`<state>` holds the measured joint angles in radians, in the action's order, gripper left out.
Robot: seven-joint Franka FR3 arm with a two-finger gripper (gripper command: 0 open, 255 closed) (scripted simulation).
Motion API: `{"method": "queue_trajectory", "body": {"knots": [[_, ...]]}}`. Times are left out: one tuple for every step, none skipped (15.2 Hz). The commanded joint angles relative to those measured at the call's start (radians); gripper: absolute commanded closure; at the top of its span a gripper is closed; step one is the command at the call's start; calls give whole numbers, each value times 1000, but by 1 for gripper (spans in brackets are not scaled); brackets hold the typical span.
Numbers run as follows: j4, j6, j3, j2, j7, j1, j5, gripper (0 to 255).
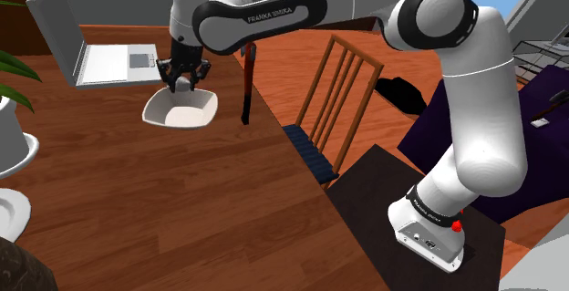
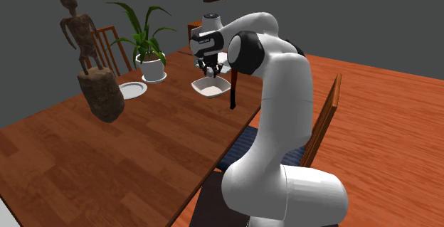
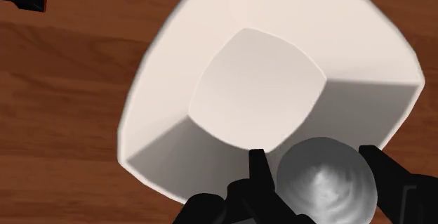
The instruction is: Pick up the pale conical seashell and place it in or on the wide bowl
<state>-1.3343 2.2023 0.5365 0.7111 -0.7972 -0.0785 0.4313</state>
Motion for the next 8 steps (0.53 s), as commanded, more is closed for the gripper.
{"method": "queue_trajectory", "body": {"knots": [[1,14,-5,15,-1,-2,6,255],[-5,24,-8,20,-3,-3,9,255],[-10,34,-10,25,-6,-3,12,255],[-15,44,-13,30,-8,-4,16,255],[-20,54,-15,35,-10,-5,19,255],[-24,63,-18,41,-13,-5,22,255],[-28,73,-21,46,-15,-6,25,255],[-32,82,-23,52,-18,-7,29,255]]}}
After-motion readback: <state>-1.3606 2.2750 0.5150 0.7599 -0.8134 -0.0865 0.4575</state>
